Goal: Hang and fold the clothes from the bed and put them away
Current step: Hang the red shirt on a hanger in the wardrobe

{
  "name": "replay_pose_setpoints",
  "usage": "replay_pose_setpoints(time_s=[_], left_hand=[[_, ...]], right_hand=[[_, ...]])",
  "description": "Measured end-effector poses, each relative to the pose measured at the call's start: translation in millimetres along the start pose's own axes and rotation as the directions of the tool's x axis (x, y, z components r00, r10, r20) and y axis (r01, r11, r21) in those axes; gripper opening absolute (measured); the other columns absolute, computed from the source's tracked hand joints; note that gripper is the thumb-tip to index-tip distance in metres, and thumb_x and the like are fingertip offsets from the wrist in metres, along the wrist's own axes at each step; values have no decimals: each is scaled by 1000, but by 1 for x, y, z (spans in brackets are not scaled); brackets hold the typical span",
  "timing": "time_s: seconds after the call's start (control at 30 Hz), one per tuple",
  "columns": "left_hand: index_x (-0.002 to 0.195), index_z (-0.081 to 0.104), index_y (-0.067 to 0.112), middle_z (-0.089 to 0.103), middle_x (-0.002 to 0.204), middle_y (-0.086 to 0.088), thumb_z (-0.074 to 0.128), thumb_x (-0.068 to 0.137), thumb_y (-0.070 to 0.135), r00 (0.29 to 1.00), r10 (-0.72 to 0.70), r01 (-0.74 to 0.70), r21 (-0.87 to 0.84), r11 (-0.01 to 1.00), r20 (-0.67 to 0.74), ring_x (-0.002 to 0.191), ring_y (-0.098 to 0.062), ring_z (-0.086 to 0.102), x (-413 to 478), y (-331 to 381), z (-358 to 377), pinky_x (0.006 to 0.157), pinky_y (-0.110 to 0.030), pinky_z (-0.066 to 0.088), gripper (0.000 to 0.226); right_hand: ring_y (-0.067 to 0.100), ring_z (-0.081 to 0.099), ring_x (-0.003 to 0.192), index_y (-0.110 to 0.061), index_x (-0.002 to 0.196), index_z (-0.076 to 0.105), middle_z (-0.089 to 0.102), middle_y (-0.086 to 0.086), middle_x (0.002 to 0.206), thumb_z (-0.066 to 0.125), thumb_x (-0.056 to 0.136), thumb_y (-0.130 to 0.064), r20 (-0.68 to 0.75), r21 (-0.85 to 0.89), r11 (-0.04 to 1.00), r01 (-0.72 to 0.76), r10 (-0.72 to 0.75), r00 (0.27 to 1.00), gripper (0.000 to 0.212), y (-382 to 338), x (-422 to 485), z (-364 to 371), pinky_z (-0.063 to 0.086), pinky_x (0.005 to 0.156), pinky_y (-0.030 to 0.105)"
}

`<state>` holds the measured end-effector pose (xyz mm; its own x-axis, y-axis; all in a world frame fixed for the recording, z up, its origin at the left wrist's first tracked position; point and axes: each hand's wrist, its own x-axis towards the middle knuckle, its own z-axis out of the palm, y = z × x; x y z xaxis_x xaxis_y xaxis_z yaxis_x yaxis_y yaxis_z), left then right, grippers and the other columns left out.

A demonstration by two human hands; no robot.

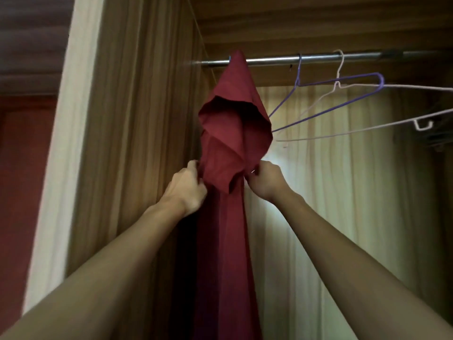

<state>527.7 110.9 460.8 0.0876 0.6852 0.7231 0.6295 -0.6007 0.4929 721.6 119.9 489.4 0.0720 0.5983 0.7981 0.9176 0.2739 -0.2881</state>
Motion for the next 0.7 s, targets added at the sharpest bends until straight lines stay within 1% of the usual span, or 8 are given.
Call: replay_pose_setpoints(time_s=[0.03, 0.07, 0.1, 0.17, 0.33, 0.43, 0.57, 0.7], left_hand=[[141, 40, 13, 62, 116, -14, 45, 98, 15, 999, -18, 17, 42, 999, 29, 99, -31, 63, -18, -7, 1, 87, -41, 52, 44], [144, 37, 15, 60, 120, -14, 45, 97, 14, 997, -22, 16, 86, 996, 68, 102, -31, 62, -36, -13, 2, 90, -42, 52, 48], [147, 35, 17, 58, 125, -14, 44, 95, 12, 994, -26, 12, 128, 992, 108, 106, -31, 61, -53, -18, 2, 93, -43, 52, 53], [151, 32, 19, 54, 131, -15, 44, 93, 10, 983, -33, -2, 192, 981, 178, 112, -32, 58, -88, -25, -1, 97, -43, 50, 60], [150, 31, 18, 50, 131, -11, 44, 93, 11, 946, -66, -52, 351, 935, 317, 115, -32, 56, -184, -34, -4, 95, -42, 49, 59], [149, 31, 17, 49, 132, -13, 47, 91, 12, 910, -94, -84, 401, 912, 405, 116, -34, 55, -230, -35, -5, 95, -44, 49, 61], [149, 29, 18, 48, 132, -12, 50, 91, 14, 869, -107, -121, 417, 901, 483, 119, -34, 53, -280, -32, -8, 95, -44, 49, 63], [151, 27, 19, 46, 136, -10, 52, 91, 13, 832, -172, -123, 478, 870, 528, 122, -32, 52, -330, -28, -7, 97, -42, 48, 65]], right_hand=[[25, 58, 84, -17, 82, 61, 65, 0, 86, 51, 91, -18, 20, 31, 998, -50, 49, 999, 13, 0, -21, 1, 45, 65, 24], [25, 62, 90, -13, 96, 67, 68, 4, 96, 53, 90, -14, 54, 22, 997, -79, 78, 996, 15, 1, -45, 0, 51, 74, 29], [26, 63, 95, -11, 106, 68, 69, 6, 102, 53, 90, -11, 89, 5, 996, -89, 88, 992, 22, 2, -67, -1, 53, 81, 32], [27, 64, 97, -8, 112, 66, 69, 9, 106, 53, 89, -9, 132, -30, 995, -91, 94, 987, 27, 2, -106, -5, 55, 85, 37], [30, 63, 98, -4, 114, 63, 65, 12, 108, 53, 87, -10, 289, -217, 976, -28, 92, 953, 30, 3, -199, -13, 54, 83, 38], [31, 62, 99, -5, 117, 61, 62, 13, 109, 54, 89, -12, 408, -283, 958, 37, 85, 909, 30, 5, -246, -18, 54, 82, 40], [33, 62, 97, -8, 115, 60, 62, 13, 108, 55, 86, -11, 477, -306, 947, 98, 63, 877, 29, 9, -297, -21, 55, 78, 39], [33, 62, 95, -4, 107, 60, 61, 14, 106, 53, 88, -10, 521, -261, 939, 224, -59, 852, 21, 10, -336, -19, 49, 72, 34]])
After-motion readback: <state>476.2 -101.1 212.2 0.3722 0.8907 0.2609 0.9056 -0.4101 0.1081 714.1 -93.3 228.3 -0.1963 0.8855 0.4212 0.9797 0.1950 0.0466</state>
